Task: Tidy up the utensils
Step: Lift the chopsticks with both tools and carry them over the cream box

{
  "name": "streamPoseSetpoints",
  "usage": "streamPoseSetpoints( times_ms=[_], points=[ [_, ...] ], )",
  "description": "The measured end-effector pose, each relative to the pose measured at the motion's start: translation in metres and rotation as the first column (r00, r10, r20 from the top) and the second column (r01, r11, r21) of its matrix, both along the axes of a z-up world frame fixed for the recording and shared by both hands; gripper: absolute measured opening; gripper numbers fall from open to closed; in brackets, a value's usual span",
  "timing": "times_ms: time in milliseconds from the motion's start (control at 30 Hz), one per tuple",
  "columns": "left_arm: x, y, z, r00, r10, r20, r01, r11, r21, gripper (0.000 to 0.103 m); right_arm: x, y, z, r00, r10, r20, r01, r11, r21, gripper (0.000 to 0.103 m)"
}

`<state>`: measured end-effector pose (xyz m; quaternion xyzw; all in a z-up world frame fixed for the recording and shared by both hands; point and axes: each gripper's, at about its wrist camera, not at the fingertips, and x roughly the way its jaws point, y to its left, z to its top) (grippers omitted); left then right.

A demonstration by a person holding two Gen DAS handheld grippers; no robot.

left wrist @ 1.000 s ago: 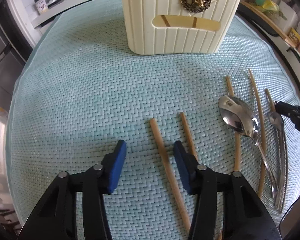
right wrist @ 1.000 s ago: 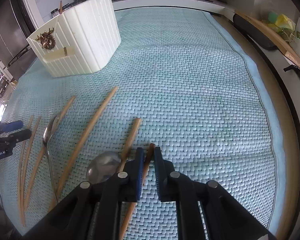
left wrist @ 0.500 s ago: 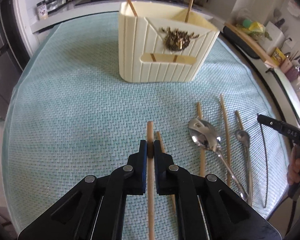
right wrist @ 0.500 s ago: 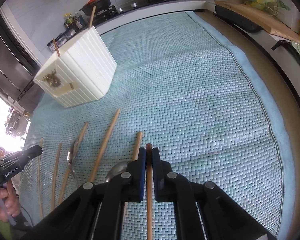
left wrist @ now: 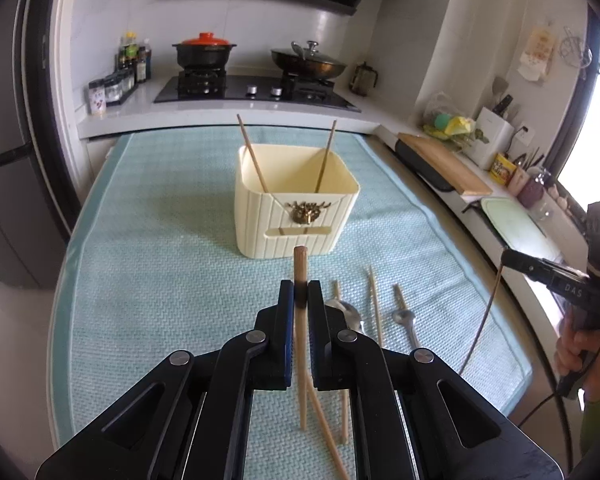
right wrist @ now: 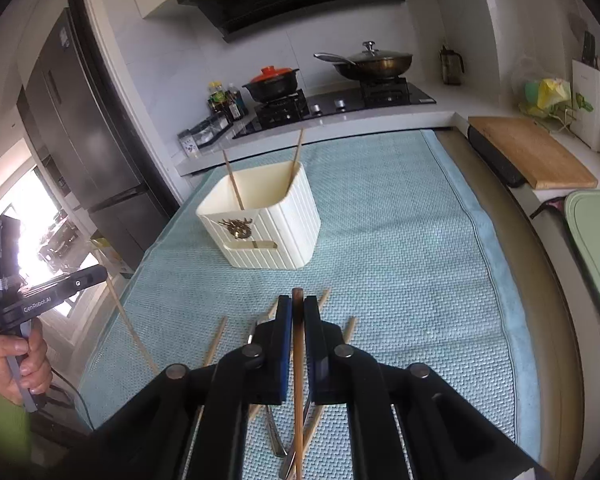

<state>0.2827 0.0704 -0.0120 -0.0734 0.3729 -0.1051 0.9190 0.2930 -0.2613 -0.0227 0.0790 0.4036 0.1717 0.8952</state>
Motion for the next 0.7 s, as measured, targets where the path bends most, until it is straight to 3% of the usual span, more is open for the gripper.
streamPoseSetpoints(
  times_ms=[367, 700],
  points=[
    [-0.019, -0.001, 0.020, 0.997, -0.007, 0.073, 0.009, 1.000, -0.030, 0.004, -0.041, 0.025, 0.047, 0.980, 0.023, 0.197, -0.008, 0.997, -0.076, 0.006],
    [-0.025, 0.003, 0.029, 0.995, 0.004, 0.101, 0.001, 0.999, -0.045, 0.004, -0.042, 0.032, 0.069, 0.967, 0.029, 0.254, -0.009, 0.997, -0.076, 0.006]
  ],
)
